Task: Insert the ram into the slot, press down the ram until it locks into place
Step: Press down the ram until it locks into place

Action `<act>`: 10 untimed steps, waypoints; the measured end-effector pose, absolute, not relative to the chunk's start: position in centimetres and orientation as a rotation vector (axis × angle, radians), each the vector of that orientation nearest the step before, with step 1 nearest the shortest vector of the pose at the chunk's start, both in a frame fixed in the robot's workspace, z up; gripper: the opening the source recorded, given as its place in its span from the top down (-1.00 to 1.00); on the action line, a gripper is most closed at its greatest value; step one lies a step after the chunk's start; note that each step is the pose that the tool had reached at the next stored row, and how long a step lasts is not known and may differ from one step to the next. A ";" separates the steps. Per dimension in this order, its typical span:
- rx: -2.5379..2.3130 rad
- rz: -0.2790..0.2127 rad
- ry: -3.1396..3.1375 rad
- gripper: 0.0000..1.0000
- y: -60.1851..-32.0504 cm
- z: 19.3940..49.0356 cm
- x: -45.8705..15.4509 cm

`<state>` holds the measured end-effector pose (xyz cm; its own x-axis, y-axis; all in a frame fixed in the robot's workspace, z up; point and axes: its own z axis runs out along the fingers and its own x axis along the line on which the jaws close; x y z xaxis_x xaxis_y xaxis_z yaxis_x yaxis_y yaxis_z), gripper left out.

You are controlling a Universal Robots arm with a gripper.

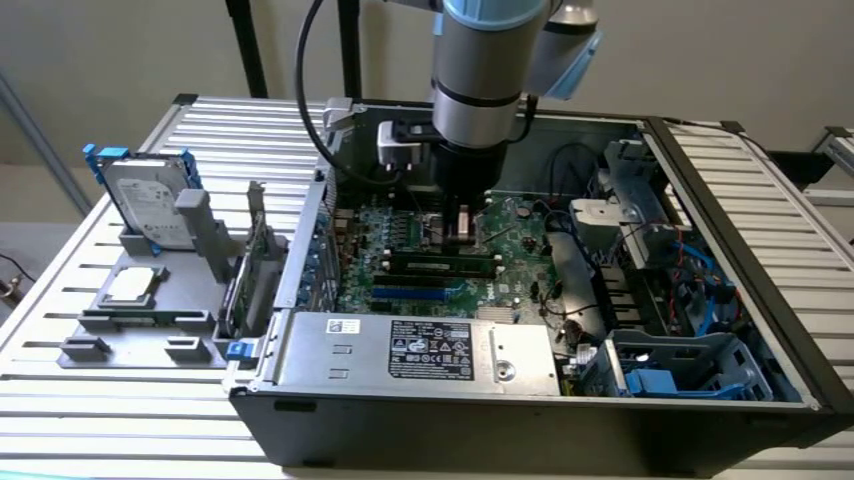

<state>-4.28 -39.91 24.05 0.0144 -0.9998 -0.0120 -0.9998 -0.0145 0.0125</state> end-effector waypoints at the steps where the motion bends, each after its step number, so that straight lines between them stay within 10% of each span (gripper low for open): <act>1: 2.237 -0.027 -2.205 0.80 -39.9 24.0 -4.3; 10: 2.237 -0.027 -2.205 0.80 -39.9 23.2 -4.4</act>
